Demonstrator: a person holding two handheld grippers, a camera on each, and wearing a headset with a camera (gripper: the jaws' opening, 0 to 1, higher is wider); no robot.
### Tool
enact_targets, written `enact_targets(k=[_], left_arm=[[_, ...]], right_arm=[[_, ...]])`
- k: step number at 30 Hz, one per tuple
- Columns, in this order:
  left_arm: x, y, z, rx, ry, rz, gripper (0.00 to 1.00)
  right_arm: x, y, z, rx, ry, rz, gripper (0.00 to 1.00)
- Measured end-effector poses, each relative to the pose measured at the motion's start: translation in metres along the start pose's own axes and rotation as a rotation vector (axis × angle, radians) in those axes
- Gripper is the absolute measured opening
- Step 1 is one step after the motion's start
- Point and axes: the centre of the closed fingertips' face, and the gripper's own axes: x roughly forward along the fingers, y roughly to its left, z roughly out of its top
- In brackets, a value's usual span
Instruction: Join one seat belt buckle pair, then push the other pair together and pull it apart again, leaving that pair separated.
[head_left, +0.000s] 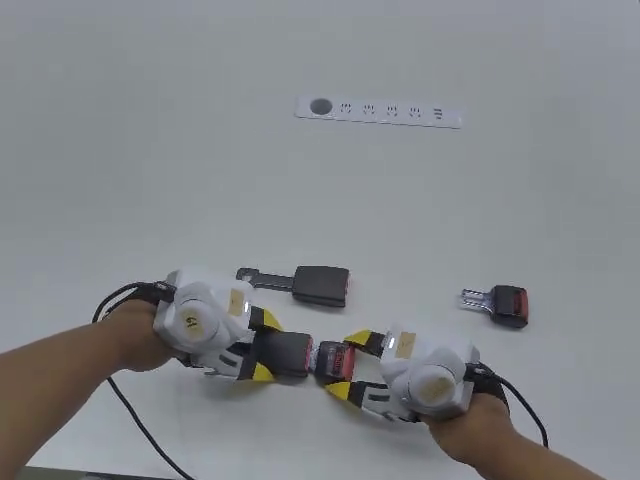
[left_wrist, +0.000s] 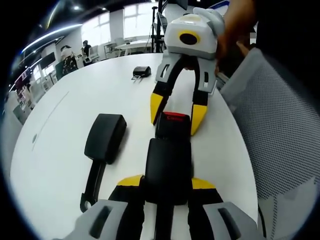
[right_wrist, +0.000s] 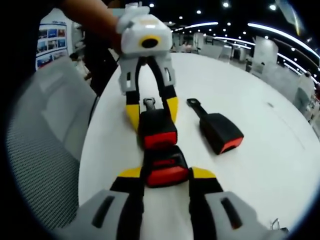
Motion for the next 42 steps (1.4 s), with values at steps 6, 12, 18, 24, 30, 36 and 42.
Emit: enact_targets(k=[6,12,18,24,30,36,42], left_arm=[[-0.0001,-0.0006,-0.0006,0.0,-0.006,-0.003,0.33],[-0.0011,-0.002,0.0015,-0.005,-0.025,-0.003,0.33],[-0.0011,-0.0037,0.002,-0.001,-0.031,-0.012,0.33],[-0.0003,-0.0043,0.0006,-0.024,-0.048,-0.014,0.33],[0.0,-0.0051,0.0006,-0.037,-0.061,-0.008,0.33],[-0.0001,-0.0058,0.0016,-0.058,-0.064,-0.012,0.34],[0.0007,-0.0085,0.0053,-0.038,-0.037,-0.009,0.35]], right_arm=[[0.0002,0.0,0.0005,-0.02,-0.005,-0.001,0.34],[-0.0007,0.0003,-0.0006,0.018,-0.031,-0.003,0.34],[-0.0013,0.0017,0.0001,0.003,-0.035,0.008,0.33],[-0.0025,0.0018,-0.0017,-0.041,-0.044,0.025,0.34],[-0.0026,0.0017,-0.0008,-0.047,-0.061,0.036,0.34],[-0.0026,0.0018,-0.0011,-0.027,-0.071,0.037,0.34],[-0.0024,0.0019,0.0004,-0.031,-0.079,0.047,0.35]])
